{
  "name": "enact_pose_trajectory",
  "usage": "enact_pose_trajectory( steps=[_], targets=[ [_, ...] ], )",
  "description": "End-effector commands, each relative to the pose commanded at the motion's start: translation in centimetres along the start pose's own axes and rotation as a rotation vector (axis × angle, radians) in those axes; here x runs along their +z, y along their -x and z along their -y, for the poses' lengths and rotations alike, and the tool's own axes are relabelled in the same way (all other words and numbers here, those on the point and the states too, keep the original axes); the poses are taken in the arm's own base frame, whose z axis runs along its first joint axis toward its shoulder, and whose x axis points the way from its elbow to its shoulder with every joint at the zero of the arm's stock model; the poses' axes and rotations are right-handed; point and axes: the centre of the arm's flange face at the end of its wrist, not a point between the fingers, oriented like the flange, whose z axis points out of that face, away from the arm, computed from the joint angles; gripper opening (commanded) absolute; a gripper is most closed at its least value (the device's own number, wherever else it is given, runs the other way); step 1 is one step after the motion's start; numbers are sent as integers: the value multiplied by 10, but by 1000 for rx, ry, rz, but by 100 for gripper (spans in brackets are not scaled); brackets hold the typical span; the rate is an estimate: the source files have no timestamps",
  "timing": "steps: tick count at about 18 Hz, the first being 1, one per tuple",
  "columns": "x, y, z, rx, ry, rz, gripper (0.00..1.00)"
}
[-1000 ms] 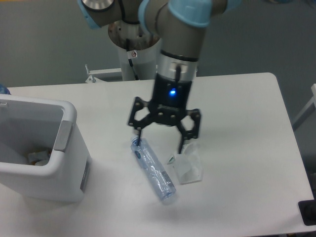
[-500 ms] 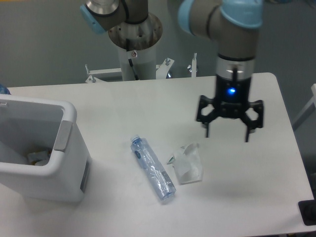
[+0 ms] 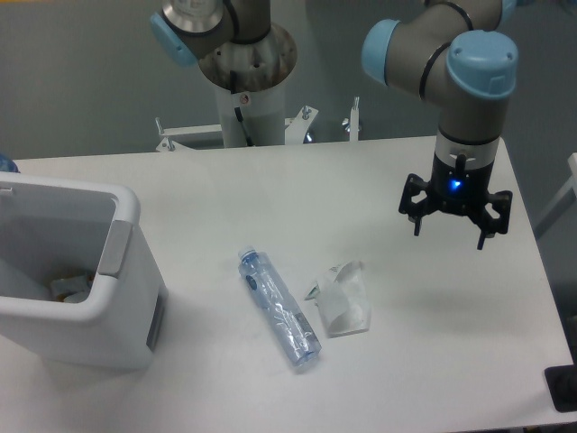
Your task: Open the trash can
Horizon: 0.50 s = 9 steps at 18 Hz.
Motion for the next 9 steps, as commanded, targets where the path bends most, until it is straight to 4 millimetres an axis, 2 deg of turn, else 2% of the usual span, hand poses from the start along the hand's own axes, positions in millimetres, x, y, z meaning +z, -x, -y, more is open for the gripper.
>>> enact_pose_trajectory(
  steps=[6, 9],
  targets=[
    [5, -10, 15, 49, 36, 12, 100],
    [12, -17, 13, 84, 50, 2, 100]
  ],
)
